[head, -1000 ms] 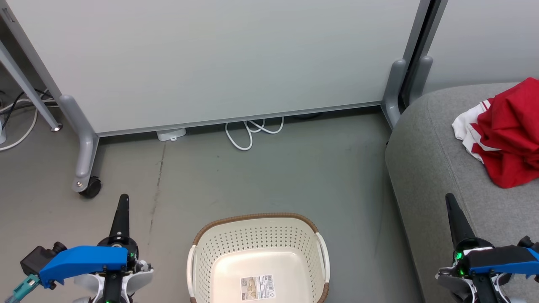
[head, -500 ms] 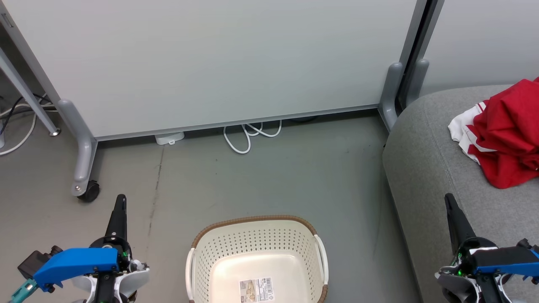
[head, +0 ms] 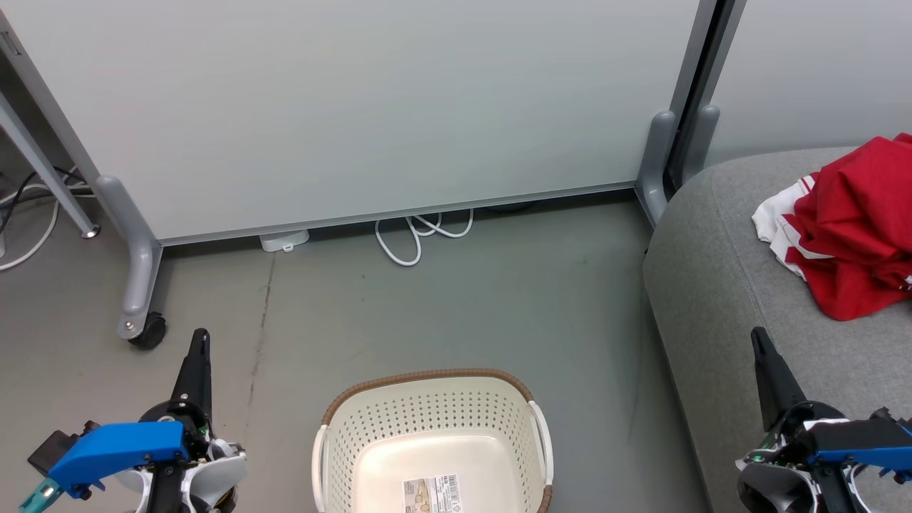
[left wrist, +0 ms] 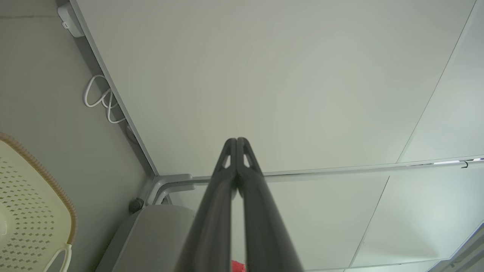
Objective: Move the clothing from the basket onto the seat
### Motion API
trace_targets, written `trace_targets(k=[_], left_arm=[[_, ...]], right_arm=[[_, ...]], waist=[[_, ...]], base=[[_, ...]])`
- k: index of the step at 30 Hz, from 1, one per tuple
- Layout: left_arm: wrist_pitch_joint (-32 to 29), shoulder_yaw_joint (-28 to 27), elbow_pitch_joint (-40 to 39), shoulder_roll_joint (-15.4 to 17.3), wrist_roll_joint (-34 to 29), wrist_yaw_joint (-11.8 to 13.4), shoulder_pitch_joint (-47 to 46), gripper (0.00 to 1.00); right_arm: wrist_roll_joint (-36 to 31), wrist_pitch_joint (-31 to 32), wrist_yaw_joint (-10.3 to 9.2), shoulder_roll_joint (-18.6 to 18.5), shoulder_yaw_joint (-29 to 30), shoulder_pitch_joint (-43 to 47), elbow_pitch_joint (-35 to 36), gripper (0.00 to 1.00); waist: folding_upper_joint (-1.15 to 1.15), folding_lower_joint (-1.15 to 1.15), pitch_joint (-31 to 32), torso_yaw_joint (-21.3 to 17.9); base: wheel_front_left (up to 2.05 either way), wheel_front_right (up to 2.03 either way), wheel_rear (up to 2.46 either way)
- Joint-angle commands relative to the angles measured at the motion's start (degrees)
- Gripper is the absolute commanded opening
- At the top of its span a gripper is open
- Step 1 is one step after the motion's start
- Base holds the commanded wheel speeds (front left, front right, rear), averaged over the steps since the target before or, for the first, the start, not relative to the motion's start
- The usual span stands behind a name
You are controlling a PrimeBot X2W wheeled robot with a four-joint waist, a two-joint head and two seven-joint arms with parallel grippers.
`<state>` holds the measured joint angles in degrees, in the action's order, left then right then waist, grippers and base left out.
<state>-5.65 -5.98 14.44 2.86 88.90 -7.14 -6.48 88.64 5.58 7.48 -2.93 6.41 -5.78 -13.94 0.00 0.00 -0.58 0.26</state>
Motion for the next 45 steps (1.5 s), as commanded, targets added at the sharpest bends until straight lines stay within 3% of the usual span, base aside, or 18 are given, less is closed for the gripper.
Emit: trace_targets(k=[1, 9, 45], left_arm=[[-0.41, -0.34, -0.36, 0.03, 1.07, -0.53, 0.31, 0.00], [-1.08, -0.74, -0.53, 0.03, 3.73, -0.58, 0.40, 0.00], [-1.09, -0.70, -0.53, 0.03, 3.58, -0.47, 0.38, 0.00]], right_arm=[[1.34, 0.46, 0.02, 0.08, 0.14, -0.72, -0.06, 0.00], [3.99, 1.17, 0.02, 0.09, 0.22, -0.72, -0.15, 0.00], [3.83, 1.15, 0.02, 0.09, 0.18, -0.66, -0.14, 0.00]], waist=[[0.00, 0.00, 0.08, -0.05], [0.00, 0.00, 0.39, -0.25], [0.00, 0.00, 0.40, -0.26]], base=[[0.00, 0.00, 0.00], [0.00, 0.00, 0.00], [0.00, 0.00, 0.00]])
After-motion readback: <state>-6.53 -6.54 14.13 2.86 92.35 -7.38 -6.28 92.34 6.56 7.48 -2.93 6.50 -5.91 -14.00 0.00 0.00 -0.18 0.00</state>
